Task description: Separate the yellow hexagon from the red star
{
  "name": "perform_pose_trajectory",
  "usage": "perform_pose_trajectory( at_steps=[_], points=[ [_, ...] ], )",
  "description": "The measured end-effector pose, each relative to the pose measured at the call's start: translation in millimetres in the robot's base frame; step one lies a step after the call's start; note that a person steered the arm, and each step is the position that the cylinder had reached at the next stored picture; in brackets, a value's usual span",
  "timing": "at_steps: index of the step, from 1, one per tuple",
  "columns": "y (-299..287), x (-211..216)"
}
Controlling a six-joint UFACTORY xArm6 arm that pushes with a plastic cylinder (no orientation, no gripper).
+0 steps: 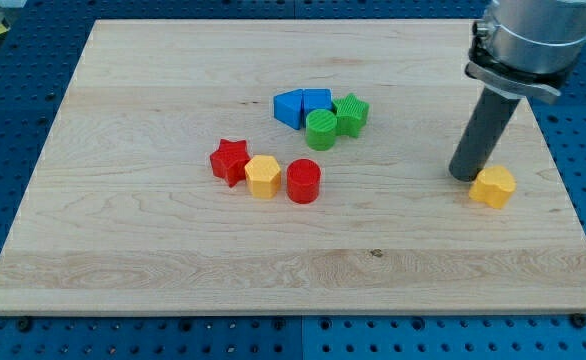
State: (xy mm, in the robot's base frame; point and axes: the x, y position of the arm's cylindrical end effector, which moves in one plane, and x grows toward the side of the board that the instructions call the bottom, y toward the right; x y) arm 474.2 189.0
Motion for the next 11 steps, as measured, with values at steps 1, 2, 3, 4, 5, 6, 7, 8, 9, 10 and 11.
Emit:
perform_pose_trajectory(
  at_steps=[1, 2, 3, 4, 5, 6, 7, 8, 9, 10, 11],
  points=[
    [-42, -2],
    [-116, -4],
    [-145, -4],
    [-131, 5],
    [-143, -18],
    [-185, -43],
    [-223, -30],
    [-225, 5],
    [-225, 33],
    [-237, 29],
    [-271, 30]
  ],
)
